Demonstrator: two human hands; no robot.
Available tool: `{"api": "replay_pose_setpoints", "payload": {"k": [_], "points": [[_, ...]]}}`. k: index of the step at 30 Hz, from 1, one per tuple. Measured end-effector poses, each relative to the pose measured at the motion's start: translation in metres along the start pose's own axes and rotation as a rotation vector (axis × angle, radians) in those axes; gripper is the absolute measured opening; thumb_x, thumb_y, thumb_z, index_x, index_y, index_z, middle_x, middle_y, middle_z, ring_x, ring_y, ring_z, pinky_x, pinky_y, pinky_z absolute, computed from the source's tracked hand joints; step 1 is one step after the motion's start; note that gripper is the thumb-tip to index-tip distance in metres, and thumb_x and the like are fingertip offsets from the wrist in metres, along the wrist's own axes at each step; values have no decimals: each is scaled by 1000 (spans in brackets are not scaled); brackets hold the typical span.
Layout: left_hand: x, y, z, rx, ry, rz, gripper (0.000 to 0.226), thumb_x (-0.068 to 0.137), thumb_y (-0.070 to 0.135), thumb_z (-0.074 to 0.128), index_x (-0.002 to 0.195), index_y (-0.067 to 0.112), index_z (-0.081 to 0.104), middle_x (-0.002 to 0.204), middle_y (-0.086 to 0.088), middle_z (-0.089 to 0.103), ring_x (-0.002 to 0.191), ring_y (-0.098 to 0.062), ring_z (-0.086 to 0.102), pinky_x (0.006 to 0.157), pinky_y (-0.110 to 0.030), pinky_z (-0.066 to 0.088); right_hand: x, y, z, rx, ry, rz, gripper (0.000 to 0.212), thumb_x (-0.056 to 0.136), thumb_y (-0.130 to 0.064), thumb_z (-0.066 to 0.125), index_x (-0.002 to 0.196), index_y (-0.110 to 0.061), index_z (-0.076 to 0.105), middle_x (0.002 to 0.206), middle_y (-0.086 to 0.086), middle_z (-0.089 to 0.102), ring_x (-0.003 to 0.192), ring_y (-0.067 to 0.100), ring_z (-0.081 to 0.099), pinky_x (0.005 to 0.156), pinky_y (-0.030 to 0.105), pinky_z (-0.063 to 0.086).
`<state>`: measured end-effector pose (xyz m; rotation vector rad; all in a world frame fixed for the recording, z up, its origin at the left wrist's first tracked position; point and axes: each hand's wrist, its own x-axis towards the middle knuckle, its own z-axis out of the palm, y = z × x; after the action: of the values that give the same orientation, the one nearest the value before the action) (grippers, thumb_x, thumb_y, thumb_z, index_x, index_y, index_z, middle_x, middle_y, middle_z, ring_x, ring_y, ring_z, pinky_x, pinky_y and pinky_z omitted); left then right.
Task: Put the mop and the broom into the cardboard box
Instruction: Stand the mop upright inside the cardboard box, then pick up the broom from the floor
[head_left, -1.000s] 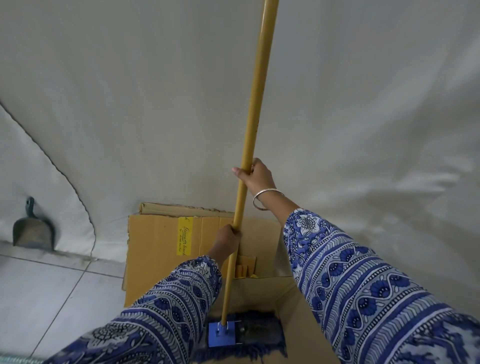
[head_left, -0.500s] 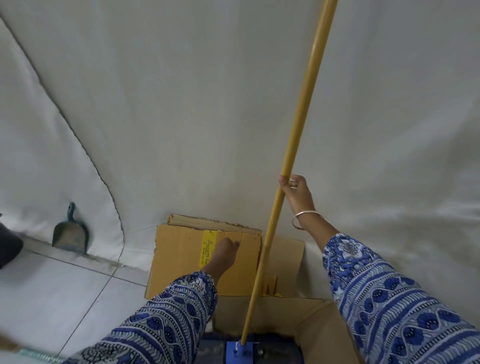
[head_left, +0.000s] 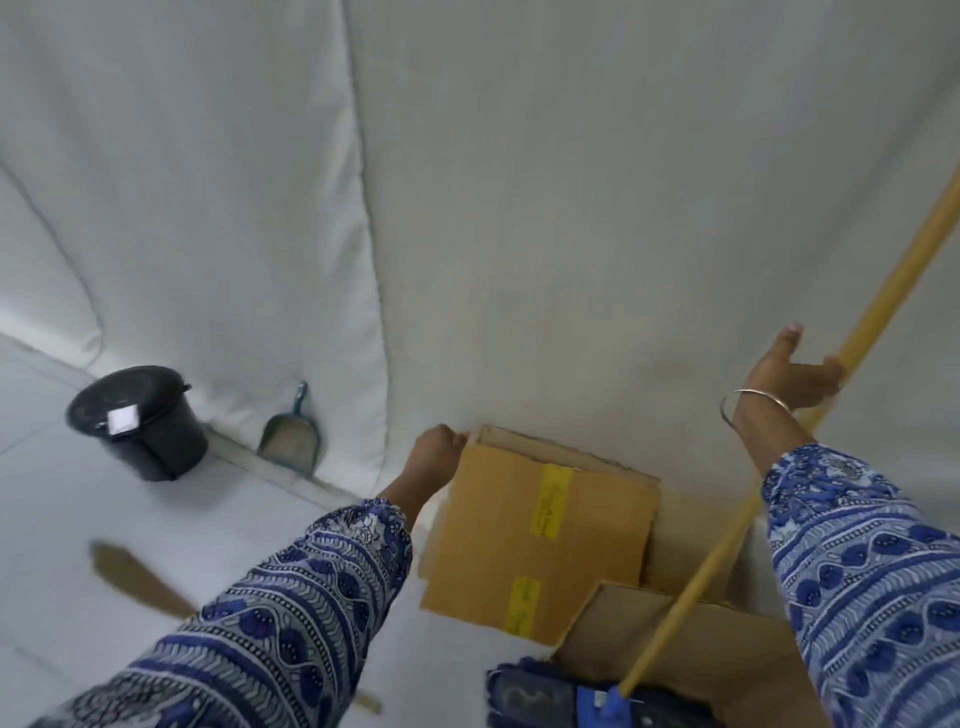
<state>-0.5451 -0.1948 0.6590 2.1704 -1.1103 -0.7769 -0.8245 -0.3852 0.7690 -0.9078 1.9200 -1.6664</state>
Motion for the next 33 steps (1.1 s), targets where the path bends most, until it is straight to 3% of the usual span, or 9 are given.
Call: {"api": "replay_pose_setpoints", "payload": {"k": [4, 6, 7, 12, 16, 20, 25, 29, 33], "points": [[-4, -89, -84, 14, 62, -72, 38, 97, 27, 43, 93, -6, 60, 106, -27, 65, 99, -37, 60, 83, -39, 47, -92, 29, 38, 28, -223, 64, 47, 88, -35, 53, 126, -10, 41, 133, 19, 43, 105, 28, 55, 87, 37, 42], [-1, -132, -113, 0, 75, -129, 36, 96, 25, 46, 101, -7, 60, 110, -26, 65, 102, -37, 59, 86, -39, 48, -137, 59, 59, 8, -387, 127, 13, 87, -33, 54, 92, -26, 43, 111, 16, 43, 70, 12, 45, 63, 25, 36], [1, -154, -128, 4, 80, -150, 35, 96, 24, 46, 103, -7, 60, 111, -26, 65, 103, -36, 59, 86, -39, 47, -161, 76, 73, -17, -445, 167, 19, 87, -32, 54, 79, -26, 38, 105, 12, 41, 61, 7, 37, 56, 24, 31], [19, -267, -174, 115, 38, -238, 34, 96, 24, 46, 110, -3, 61, 119, -20, 61, 110, -32, 56, 93, -35, 44, -292, 154, 141, -142, -622, 355, 27, 91, -22, 50, 112, -5, 54, 63, 10, 48, 27, 6, 46, 31, 14, 36], [52, -359, -196, 241, -59, -367, 32, 96, 26, 46, 110, 1, 60, 119, -18, 59, 109, -30, 55, 94, -36, 44, -384, 212, 203, -89, -661, 582, 21, 93, -24, 47, 101, -5, 52, 72, 12, 49, 45, 18, 50, 46, 21, 39], [92, -457, -199, 331, -176, -450, 28, 96, 23, 46, 108, 3, 61, 117, -16, 62, 106, -29, 59, 91, -36, 48, -464, 282, 270, -135, -641, 724, 31, 95, -24, 45, 65, -16, 43, 52, 8, 46, 20, 2, 45, 33, 12, 39], [140, -566, -164, 417, -291, -535, 29, 96, 24, 44, 117, 8, 56, 123, -10, 56, 113, -25, 55, 94, -35, 46, -533, 379, 320, -223, -605, 928, 21, 96, -28, 43, 96, -7, 45, 67, 10, 44, 50, 25, 53, 50, 32, 41], [182, -661, -92, 483, -424, -539, 33, 96, 23, 43, 125, 9, 49, 131, -7, 50, 117, -23, 52, 94, -37, 47, -578, 495, 344, -295, -520, 1061, 36, 97, -29, 41, 119, -1, 46, 69, 11, 45, 57, 25, 49, 55, 37, 44], [211, -739, -6, 545, -549, -430, 37, 95, 19, 45, 131, 9, 44, 141, -7, 43, 127, -24, 46, 98, -38, 45, -613, 609, 345, -369, -420, 1191, 49, 98, -28, 39, 132, 8, 37, 76, 19, 52, 63, 30, 53, 91, 49, 48]]}}
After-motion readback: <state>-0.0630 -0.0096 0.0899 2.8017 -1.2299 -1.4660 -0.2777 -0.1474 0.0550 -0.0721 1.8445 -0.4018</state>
